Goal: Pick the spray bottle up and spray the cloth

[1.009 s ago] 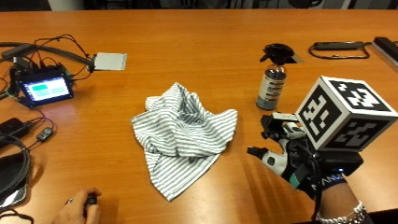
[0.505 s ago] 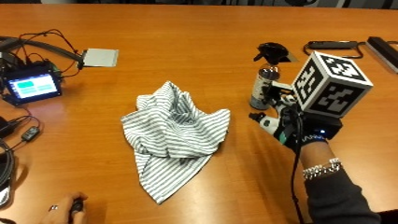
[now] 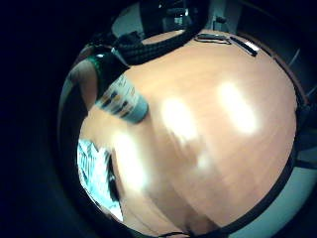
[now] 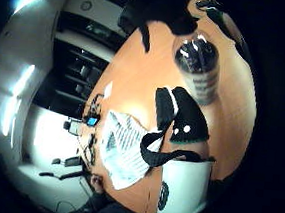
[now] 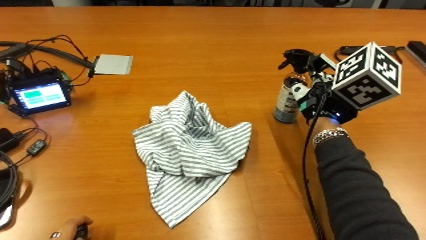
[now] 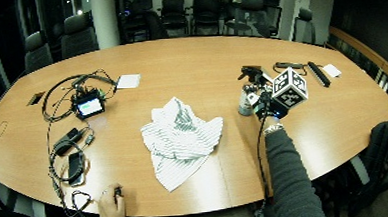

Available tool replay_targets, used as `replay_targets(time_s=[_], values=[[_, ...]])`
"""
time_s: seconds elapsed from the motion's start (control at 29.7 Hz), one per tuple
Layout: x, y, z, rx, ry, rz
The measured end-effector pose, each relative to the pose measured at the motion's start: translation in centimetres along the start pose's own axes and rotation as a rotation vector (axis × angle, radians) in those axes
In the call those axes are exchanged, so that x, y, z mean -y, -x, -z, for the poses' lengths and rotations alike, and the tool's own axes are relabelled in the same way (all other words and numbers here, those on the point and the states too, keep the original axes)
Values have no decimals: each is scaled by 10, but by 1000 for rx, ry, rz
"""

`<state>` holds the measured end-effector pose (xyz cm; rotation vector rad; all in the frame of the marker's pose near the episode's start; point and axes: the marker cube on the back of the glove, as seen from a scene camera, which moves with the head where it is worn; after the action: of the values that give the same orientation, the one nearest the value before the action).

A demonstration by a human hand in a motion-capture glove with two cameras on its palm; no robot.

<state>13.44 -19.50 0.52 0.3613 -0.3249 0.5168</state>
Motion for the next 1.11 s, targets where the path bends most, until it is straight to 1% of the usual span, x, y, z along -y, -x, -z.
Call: replay_targets(time_s=[0.13, 0.34, 0.67, 0.77, 0.98, 1.11], values=[[1, -15, -17, 46, -31, -68], [-11, -40, -46, 214, -33, -173], [-12, -60, -58, 432, -156, -225], [-9, -60, -58, 483, -209, -191], [-7, -48, -45, 453, -350, -68], [-10, -37, -35, 469, -409, -32]])
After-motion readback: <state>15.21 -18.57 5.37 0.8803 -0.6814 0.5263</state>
